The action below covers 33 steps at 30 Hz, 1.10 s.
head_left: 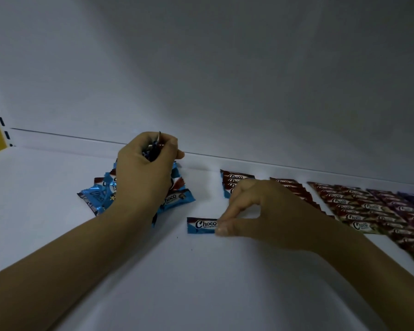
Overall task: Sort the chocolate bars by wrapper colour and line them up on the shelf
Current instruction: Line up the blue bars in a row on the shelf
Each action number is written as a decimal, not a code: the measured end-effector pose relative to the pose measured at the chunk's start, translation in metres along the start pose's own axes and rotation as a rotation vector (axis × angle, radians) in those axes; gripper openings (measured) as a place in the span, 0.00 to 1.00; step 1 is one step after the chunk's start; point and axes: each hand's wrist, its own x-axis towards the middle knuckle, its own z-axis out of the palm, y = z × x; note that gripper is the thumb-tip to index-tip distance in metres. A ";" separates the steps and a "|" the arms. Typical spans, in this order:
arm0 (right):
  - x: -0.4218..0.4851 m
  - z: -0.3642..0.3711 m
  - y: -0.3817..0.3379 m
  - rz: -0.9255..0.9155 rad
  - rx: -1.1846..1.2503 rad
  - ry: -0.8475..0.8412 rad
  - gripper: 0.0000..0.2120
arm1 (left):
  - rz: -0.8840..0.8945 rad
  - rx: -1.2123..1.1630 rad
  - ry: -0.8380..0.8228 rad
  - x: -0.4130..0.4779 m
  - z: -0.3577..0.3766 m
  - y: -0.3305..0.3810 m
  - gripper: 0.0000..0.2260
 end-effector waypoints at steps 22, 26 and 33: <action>0.004 -0.002 0.042 0.188 -0.385 0.229 0.07 | 0.112 0.122 -0.228 -0.017 0.003 0.002 0.03; 0.002 0.006 0.012 0.063 -0.010 0.234 0.12 | 0.070 0.059 -0.224 -0.021 0.007 0.006 0.04; 0.001 0.043 -0.038 -0.100 0.260 0.156 0.08 | -0.007 -0.076 -0.185 -0.023 0.012 0.016 0.05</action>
